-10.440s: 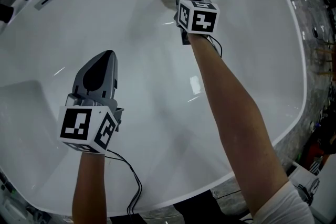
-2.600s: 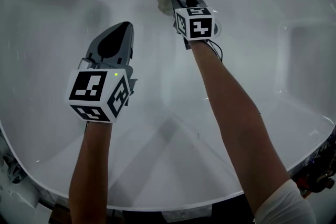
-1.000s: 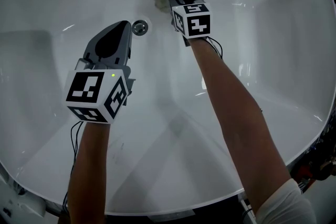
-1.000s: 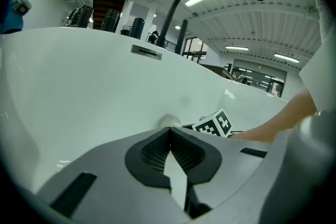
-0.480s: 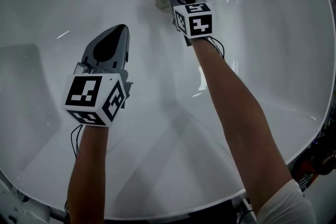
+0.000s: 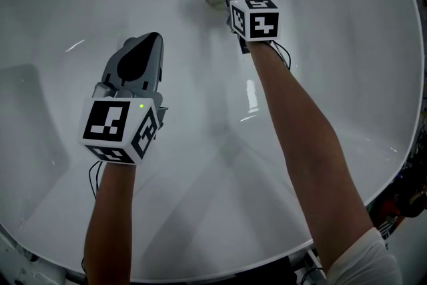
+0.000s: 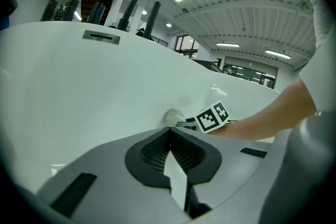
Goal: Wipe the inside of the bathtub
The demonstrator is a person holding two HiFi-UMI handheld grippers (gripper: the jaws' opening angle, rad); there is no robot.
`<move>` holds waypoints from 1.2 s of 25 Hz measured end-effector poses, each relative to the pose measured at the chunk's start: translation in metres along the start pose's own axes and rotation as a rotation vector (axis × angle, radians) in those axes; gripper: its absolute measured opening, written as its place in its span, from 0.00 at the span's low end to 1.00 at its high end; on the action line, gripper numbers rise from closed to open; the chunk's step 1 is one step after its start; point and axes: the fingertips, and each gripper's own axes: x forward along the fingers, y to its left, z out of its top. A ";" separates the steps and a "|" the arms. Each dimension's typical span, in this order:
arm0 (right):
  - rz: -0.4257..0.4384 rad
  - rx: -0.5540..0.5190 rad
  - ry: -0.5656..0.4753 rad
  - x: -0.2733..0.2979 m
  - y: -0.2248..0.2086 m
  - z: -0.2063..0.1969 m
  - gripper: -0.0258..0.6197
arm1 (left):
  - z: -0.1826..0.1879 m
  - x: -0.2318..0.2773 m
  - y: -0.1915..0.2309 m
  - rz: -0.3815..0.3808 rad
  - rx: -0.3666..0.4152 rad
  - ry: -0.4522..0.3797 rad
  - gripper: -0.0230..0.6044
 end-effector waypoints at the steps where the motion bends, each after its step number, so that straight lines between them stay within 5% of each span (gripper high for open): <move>1: 0.001 -0.006 0.001 0.000 -0.003 -0.001 0.19 | -0.003 0.001 -0.003 -0.004 0.001 0.003 0.05; 14: -0.034 -0.033 0.019 -0.002 -0.057 -0.020 0.19 | -0.020 0.026 -0.012 -0.004 -0.082 0.008 0.05; 30: -0.198 0.049 0.029 -0.034 -0.141 -0.016 0.19 | -0.021 0.019 -0.009 0.010 -0.067 0.030 0.05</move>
